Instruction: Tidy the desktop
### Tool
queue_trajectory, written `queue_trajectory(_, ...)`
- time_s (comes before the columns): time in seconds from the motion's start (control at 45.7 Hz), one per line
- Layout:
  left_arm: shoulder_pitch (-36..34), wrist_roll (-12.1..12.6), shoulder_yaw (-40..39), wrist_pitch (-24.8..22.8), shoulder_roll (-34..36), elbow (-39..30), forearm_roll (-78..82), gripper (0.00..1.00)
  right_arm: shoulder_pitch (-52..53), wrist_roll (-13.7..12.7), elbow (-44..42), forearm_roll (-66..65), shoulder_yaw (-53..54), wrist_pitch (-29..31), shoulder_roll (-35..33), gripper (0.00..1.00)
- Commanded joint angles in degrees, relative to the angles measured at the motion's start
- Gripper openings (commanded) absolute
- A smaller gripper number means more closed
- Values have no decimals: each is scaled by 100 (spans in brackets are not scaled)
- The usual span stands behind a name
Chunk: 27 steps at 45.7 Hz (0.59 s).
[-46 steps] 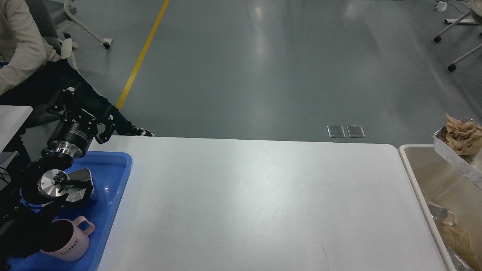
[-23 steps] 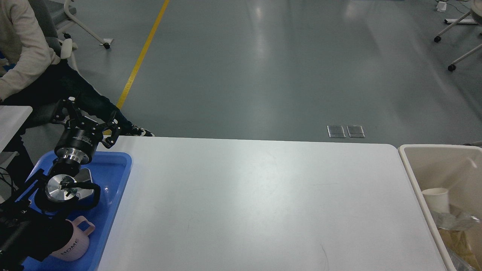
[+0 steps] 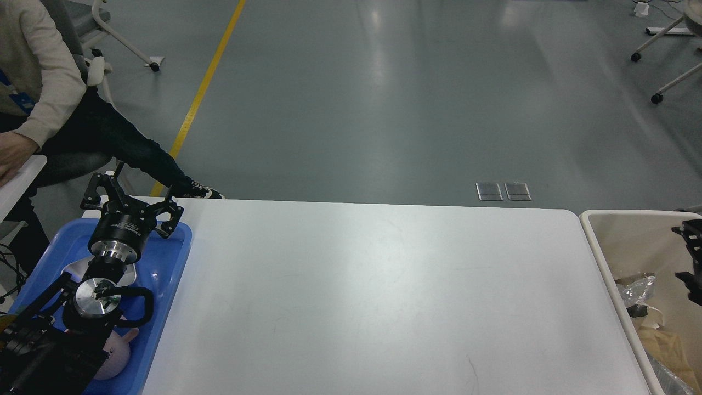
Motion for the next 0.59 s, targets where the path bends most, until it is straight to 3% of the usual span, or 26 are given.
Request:
queue_trajectory(0.0, 32, 0, -74, -6, -27, 0, -8, 96, 238, 289, 4, 1117, 902, -21, 196, 100)
queue_trajectory(0.088, 66, 0, -101, -6, -27, -9, -8, 96, 387, 588, 4, 1391, 1473, -12, 406, 100)
queue_trajectory(0.35, 146, 0, -109, -15, -27, -9, -8, 96, 914, 650, 47, 1461, 1984, 6, 1013, 100)
queue_trajectory(0.569, 339, 9, -337, -156, -45, -70, -17, 96, 1073, 598, 478, 1698, 3689, 383, 1602, 100)
